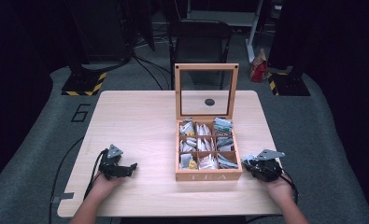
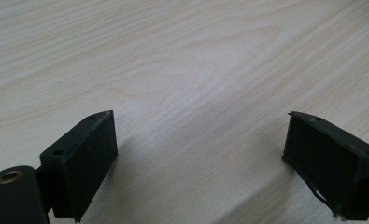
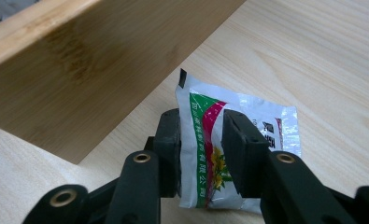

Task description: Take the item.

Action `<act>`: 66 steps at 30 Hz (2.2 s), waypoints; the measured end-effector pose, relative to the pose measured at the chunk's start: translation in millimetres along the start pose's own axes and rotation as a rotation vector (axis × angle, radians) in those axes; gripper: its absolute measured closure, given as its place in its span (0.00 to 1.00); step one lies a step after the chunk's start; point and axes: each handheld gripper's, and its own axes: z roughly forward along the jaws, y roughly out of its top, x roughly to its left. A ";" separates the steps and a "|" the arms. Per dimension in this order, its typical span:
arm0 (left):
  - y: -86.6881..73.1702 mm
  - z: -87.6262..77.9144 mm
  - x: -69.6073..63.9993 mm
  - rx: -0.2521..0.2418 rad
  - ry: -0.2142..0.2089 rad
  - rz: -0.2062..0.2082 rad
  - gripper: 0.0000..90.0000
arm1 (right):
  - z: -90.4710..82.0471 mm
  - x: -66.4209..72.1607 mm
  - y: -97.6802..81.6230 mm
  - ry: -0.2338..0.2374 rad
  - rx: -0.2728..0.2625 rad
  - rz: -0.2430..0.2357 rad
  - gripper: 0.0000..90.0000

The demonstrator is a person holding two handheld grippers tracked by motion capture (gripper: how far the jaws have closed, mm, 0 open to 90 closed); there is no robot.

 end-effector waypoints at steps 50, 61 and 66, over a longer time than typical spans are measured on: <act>0.0 0.0 -0.1 -0.001 0.001 0.000 0.10 | -32.2 -1.2 29.5 0.018 -0.058 0.064 0.45; 0.0 0.0 0.0 0.000 0.000 0.000 0.10 | -47.1 1.4 45.6 0.011 -0.095 0.062 0.45; 0.0 -0.1 0.0 0.000 0.000 0.001 0.10 | -52.7 4.4 51.0 0.000 -0.099 0.070 0.46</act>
